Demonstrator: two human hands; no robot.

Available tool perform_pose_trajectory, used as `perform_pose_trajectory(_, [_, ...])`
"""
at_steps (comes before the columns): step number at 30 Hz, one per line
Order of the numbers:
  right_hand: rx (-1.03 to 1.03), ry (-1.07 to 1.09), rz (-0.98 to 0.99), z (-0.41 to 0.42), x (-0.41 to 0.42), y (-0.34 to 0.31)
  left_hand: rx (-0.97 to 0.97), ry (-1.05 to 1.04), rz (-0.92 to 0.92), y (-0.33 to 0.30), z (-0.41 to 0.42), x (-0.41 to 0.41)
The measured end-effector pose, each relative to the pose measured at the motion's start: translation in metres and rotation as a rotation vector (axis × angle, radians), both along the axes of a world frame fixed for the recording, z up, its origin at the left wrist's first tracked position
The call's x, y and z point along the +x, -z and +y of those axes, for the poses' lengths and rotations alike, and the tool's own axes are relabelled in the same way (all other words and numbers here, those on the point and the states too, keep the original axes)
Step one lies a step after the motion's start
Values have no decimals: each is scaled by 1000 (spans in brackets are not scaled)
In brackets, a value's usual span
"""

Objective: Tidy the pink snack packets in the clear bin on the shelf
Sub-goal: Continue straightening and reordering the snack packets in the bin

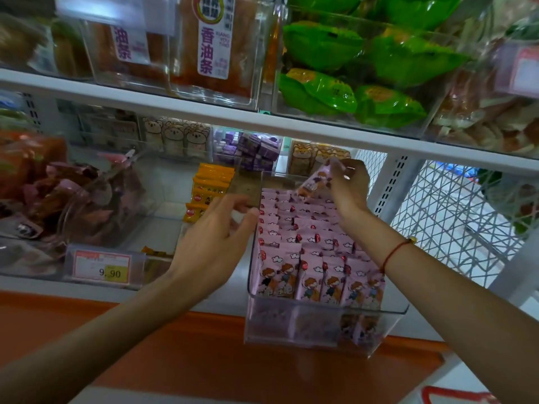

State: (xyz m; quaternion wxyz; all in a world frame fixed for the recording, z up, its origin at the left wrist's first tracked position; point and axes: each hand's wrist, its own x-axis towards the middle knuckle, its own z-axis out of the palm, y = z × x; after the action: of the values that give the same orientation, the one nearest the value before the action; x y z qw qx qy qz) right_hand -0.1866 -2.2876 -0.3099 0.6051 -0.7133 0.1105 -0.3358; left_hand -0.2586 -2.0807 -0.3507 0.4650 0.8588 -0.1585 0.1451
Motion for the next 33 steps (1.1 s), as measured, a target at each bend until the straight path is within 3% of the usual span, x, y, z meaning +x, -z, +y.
perform_pose_trajectory(4, [272,-18,18,-2,-45,-5,74,34,-113,-30,-11,6])
perform_pose_trajectory(8, [406,-228,159,0,-89,0,29,178,-142,-33,-28,-13])
perform_pose_trajectory(10, [444,-316,195,5,-109,6,99,219,-159,-22,-30,-25])
perform_pose_trajectory(15, [425,-399,178,13,-135,13,369,214,-330,-16,-22,-36])
perform_pose_trajectory(19, [408,-447,127,13,-139,9,325,182,-368,-15,-21,-38])
perform_pose_trajectory(24, [276,-695,126,15,-143,11,148,180,-234,-12,-26,-39])
perform_pose_trajectory(29, [123,-448,45,20,-143,16,245,213,-390,-11,-27,-39])
perform_pose_trajectory(33, [67,-323,-33,24,-144,19,179,210,-350,-10,-30,-41])
